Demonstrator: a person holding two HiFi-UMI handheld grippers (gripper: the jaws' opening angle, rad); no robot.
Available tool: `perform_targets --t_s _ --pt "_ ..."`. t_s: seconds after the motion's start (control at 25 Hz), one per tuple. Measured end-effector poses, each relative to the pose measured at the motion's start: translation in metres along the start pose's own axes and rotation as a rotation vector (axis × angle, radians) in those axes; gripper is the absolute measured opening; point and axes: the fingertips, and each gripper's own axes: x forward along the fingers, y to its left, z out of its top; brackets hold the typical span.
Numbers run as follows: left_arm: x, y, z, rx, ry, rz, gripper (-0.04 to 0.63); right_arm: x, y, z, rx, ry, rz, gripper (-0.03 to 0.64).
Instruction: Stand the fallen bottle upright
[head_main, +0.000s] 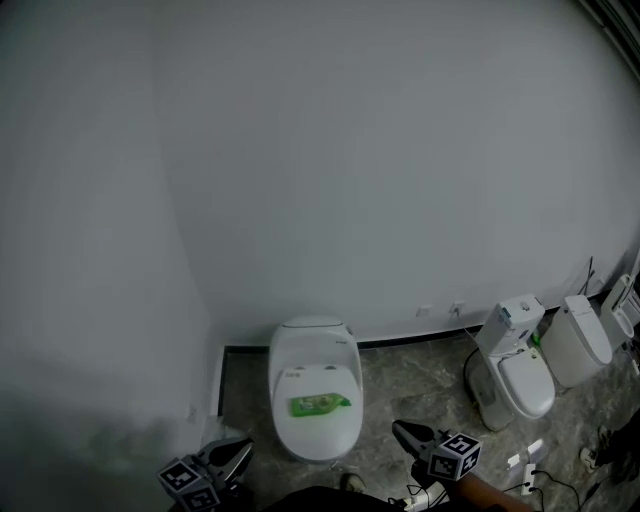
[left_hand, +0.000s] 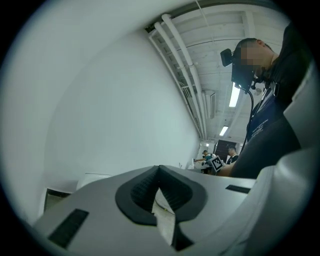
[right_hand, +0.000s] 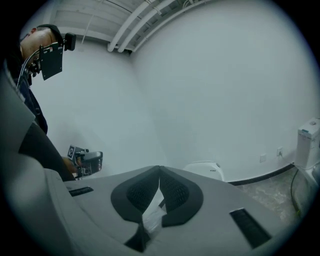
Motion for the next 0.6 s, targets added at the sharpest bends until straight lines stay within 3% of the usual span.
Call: perform_targets --t_s 0.28,0.6 --pt "0.131 0.067 0.017 -0.039 -0.055 0.169 0.005 0.095 -0.144 0.048 -0.121 0.105 0.149 0.032" --pt "0.205 0.127 0.002 -0.033 -0.015 0.179 0.005 0.178 -0.223 0.055 -0.157 0.154 0.179 0.043"
